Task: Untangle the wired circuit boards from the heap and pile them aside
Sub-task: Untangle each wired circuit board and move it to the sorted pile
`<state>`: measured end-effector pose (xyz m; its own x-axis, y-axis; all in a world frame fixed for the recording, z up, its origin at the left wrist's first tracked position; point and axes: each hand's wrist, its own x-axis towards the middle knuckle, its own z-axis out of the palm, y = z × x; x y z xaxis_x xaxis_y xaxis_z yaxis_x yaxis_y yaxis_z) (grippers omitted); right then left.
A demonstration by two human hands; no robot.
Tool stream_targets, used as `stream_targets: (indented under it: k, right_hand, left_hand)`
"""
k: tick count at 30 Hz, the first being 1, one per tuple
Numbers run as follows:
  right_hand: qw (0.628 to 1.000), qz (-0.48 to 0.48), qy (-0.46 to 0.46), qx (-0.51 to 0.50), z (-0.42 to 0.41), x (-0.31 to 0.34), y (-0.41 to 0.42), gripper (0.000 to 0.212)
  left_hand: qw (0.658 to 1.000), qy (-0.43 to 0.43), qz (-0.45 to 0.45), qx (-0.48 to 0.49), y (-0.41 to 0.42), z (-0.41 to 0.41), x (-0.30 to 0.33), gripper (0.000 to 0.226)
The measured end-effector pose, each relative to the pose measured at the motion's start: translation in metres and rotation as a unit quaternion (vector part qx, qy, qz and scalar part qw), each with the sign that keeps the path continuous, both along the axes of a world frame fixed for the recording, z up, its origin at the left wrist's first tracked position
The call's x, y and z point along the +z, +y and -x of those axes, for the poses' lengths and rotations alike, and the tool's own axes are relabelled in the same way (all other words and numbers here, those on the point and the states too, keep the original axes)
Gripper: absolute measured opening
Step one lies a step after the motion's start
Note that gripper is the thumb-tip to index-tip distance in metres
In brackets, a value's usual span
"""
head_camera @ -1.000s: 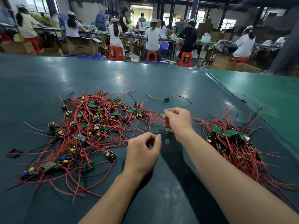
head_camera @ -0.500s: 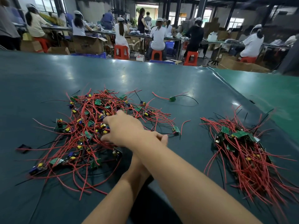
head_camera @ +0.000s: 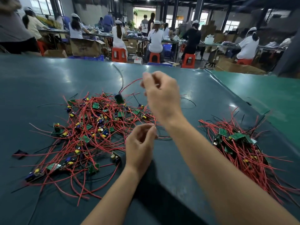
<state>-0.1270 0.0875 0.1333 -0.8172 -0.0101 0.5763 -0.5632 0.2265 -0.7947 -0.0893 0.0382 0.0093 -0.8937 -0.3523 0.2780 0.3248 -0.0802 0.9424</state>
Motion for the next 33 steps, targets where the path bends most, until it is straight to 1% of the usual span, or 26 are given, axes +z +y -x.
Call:
stream_targets:
  k: [1, 2, 3, 4, 5, 6, 9, 10, 12, 14, 15, 16, 17, 18, 19, 21, 22, 24, 25, 27, 28, 29, 31, 33]
  right_hand:
    - [1.0, 0.015, -0.005, 0.006, 0.0, 0.001, 0.015, 0.031]
    - [1.0, 0.013, -0.016, 0.017, -0.001, -0.001, 0.029, 0.031]
    - [0.999, 0.0, -0.028, 0.029, -0.004, -0.006, 0.044, 0.031]
    - [0.998, -0.014, -0.039, 0.041, -0.007, -0.014, 0.057, 0.03]
    - [0.997, -0.021, -0.048, 0.052, -0.011, -0.023, 0.07, 0.028]
    - [0.996, -0.021, -0.056, 0.062, -0.016, -0.032, 0.081, 0.026]
    - [0.995, -0.014, -0.064, 0.077, -0.025, -0.051, 0.106, 0.026]
    - [0.995, -0.006, -0.066, 0.077, -0.027, -0.055, 0.11, 0.026]
    - [0.994, 0.027, -0.078, 0.064, -0.031, -0.065, 0.113, 0.022]
    - [0.987, 0.103, -0.122, 0.034, -0.036, -0.078, 0.11, 0.016]
    - [0.977, 0.142, -0.156, 0.018, -0.04, -0.086, 0.108, 0.021]
    - [0.967, 0.167, -0.191, 0.011, -0.043, -0.094, 0.106, 0.031]
    - [0.958, 0.18, -0.222, 0.016, -0.045, -0.099, 0.105, 0.041]
    - [0.954, 0.183, -0.236, 0.027, -0.046, -0.104, 0.105, 0.047]
    - [0.957, 0.17, -0.232, 0.039, -0.048, -0.109, 0.104, 0.045]
    - [0.975, 0.1, -0.198, 0.033, -0.049, -0.115, 0.103, 0.021]
    - [0.981, 0.056, -0.186, 0.024, -0.049, -0.117, 0.101, 0.015]
    - [0.986, -0.027, -0.164, 0.02, -0.047, -0.124, 0.097, 0.022]
    - [0.987, -0.06, -0.147, 0.023, -0.048, -0.126, 0.095, 0.025]
    - [0.988, -0.119, -0.092, 0.024, -0.05, -0.128, 0.095, 0.038]
    - [0.989, -0.133, -0.058, 0.029, -0.05, -0.129, 0.095, 0.045]
    - [0.99, -0.131, -0.027, 0.037, -0.05, -0.13, 0.094, 0.049]
    - [0.994, -0.099, 0.024, 0.027, -0.049, -0.13, 0.091, 0.049]
    - [0.999, -0.036, 0.036, 0.004, -0.049, -0.128, 0.089, 0.04]
  left_hand:
    - [0.997, 0.016, -0.074, -0.032, -0.001, -0.003, 0.006, 0.018]
    - [0.987, 0.015, -0.144, -0.074, -0.002, -0.006, 0.012, 0.037]
    - [0.972, 0.007, -0.204, -0.114, -0.003, -0.008, 0.013, 0.05]
    - [0.959, -0.014, -0.247, -0.139, -0.003, -0.01, 0.015, 0.058]
    - [0.949, -0.034, -0.271, -0.155, -0.002, -0.01, 0.014, 0.06]
    - [0.947, -0.055, -0.272, -0.159, 0.002, -0.012, 0.016, 0.055]
    - [0.946, -0.086, -0.278, -0.146, 0.014, -0.009, 0.016, 0.021]
    - [0.942, -0.093, -0.284, -0.153, 0.017, -0.008, 0.016, 0.016]
    - [0.936, -0.101, -0.288, -0.173, 0.019, -0.01, 0.016, 0.02]
    - [0.935, -0.097, -0.291, -0.178, 0.017, -0.01, 0.015, 0.026]
    - [0.936, -0.093, -0.289, -0.176, 0.015, -0.01, 0.014, 0.026]
    - [0.937, -0.093, -0.288, -0.173, 0.013, -0.01, 0.016, 0.026]
    - [0.939, -0.092, -0.286, -0.17, 0.011, -0.009, 0.015, 0.028]
    - [0.938, -0.095, -0.285, -0.17, 0.009, -0.008, 0.016, 0.03]
    - [0.936, -0.1, -0.288, -0.177, 0.008, -0.009, 0.017, 0.031]
    - [0.921, -0.117, -0.302, -0.215, 0.007, -0.01, 0.019, 0.027]
    - [0.912, -0.127, -0.313, -0.235, 0.007, -0.011, 0.02, 0.026]
    - [0.893, -0.131, -0.344, -0.257, 0.005, -0.012, 0.021, 0.028]
    - [0.887, -0.126, -0.359, -0.261, 0.004, -0.011, 0.022, 0.033]
    - [0.881, -0.122, -0.377, -0.258, 0.004, -0.011, 0.025, 0.049]
    - [0.881, -0.124, -0.381, -0.252, 0.005, -0.011, 0.026, 0.054]
    - [0.881, -0.125, -0.383, -0.249, 0.006, -0.011, 0.026, 0.054]
    - [0.885, -0.115, -0.379, -0.245, 0.009, -0.01, 0.026, 0.043]
    - [0.896, -0.102, -0.365, -0.23, 0.012, -0.009, 0.024, 0.027]
